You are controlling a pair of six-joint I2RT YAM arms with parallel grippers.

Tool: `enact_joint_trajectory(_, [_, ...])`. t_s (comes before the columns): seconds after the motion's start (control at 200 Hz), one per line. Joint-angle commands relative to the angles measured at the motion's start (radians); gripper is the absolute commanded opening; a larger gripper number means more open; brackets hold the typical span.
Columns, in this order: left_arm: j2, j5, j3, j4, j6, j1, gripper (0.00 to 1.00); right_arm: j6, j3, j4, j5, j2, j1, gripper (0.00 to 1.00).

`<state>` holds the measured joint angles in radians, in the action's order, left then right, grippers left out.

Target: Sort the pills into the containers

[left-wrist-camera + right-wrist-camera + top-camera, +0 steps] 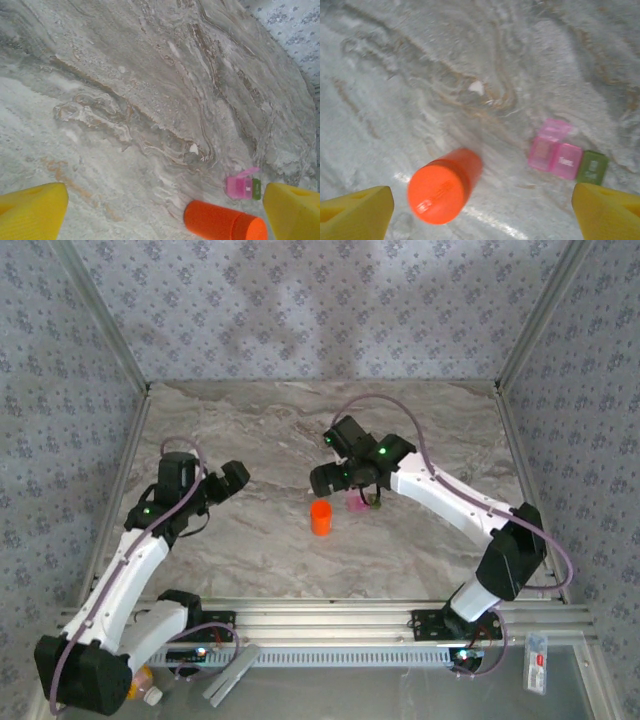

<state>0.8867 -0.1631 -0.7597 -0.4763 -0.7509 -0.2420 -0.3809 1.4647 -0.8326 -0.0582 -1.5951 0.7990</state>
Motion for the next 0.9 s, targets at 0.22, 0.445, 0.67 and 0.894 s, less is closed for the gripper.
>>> enact_joint_trajectory(0.22, [-0.016, -0.015, 0.007, -0.016, 0.103, 0.006, 1.0, -0.018, 0.064, -0.08, 0.038, -0.176, 0.073, 0.94])
enact_joint_trajectory(0.445, [-0.012, -0.022, 0.008, 0.003, 0.102, 0.006, 1.0, -0.016, 0.049, -0.062, 0.032, -0.254, 0.094, 0.93])
enact_joint_trajectory(0.67, [-0.008, -0.029, 0.006, 0.015, 0.098, 0.007, 1.0, -0.018, 0.013, -0.043, 0.06, -0.275, 0.094, 0.89])
enact_joint_trajectory(0.894, [0.001, -0.036, -0.002, 0.022, 0.087, 0.006, 1.0, -0.015, -0.014, -0.02, 0.068, -0.277, 0.094, 0.85])
